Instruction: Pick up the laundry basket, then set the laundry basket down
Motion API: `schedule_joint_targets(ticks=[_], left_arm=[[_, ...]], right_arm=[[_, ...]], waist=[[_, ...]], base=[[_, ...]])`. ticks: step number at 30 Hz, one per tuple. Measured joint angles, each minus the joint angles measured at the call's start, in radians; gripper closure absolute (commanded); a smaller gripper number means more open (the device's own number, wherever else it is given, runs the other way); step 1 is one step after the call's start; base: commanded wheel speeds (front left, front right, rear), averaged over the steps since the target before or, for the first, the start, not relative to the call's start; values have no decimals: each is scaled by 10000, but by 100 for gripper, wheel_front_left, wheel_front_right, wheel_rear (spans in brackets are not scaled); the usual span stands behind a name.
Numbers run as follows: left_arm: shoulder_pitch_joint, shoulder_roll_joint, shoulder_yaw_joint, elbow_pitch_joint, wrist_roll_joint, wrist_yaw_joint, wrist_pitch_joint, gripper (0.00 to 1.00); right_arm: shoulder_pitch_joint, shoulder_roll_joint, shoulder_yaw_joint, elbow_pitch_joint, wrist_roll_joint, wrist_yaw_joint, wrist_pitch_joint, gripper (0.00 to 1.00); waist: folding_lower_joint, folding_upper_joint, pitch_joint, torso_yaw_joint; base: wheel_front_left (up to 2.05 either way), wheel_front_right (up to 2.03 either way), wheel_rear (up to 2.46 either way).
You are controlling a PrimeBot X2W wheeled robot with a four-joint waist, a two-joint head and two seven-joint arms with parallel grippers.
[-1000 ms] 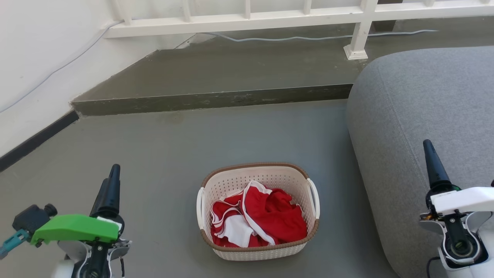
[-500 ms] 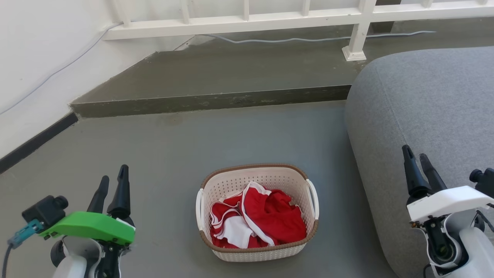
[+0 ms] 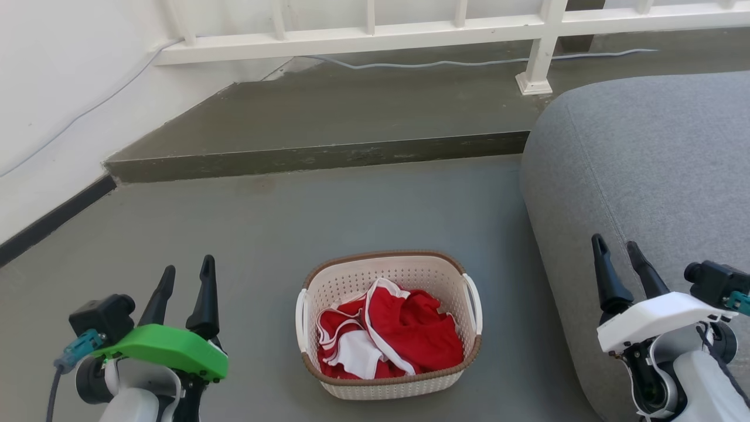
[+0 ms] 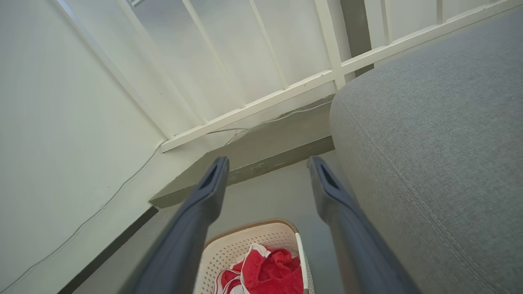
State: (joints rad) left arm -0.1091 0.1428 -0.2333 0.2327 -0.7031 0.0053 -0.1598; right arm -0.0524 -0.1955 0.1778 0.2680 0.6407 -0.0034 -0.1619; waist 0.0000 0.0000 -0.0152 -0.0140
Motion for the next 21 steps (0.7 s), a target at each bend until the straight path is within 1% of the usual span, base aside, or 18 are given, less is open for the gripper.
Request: schedule_joint_targets(ticks=[2, 5, 6, 10, 11, 13, 18, 21], left_arm=[[11, -4, -52, 10, 265, 73, -61, 0], [22, -10, -171, 44, 650, 144, -140, 0], [29, -21, -205, 71, 736, 178, -201, 0], [81, -29, -288, 159, 1258, 234, -311, 0], [81, -31, -301, 165, 1363, 293, -364, 0], [82, -33, -311, 180, 1682, 314, -414, 0], [93, -36, -430, 268, 2368, 405, -585, 0], [97, -36, -539, 337, 2732, 483, -648, 0]], right_arm=[[0, -4, 67, 27, -311, -73, -48, 0], [1, -10, 217, 77, -709, -96, -142, 0], [2, -10, 249, 100, -876, -169, -151, 0], [5, -12, 332, 215, -1354, -186, -286, 0], [6, -12, 364, 230, -1521, -259, -326, 0], [6, -17, 435, 267, -1776, -267, -401, 0], [8, -21, 560, 364, -2416, -416, -554, 0], [8, -38, 602, 418, -2846, -430, -639, 0]], waist=[[0, 0, -10, -10], [0, 0, -24, -24], [0, 0, -29, -29], [0, 0, -47, -52], [0, 0, -52, -58], [0, 0, -59, -71], [0, 0, -80, -106], [0, 0, -87, -124]], base=[[0, 0, 0], [0, 0, 0], [0, 0, 0], [0, 0, 0], [0, 0, 0], [0, 0, 0], [0, 0, 0], [0, 0, 0]])
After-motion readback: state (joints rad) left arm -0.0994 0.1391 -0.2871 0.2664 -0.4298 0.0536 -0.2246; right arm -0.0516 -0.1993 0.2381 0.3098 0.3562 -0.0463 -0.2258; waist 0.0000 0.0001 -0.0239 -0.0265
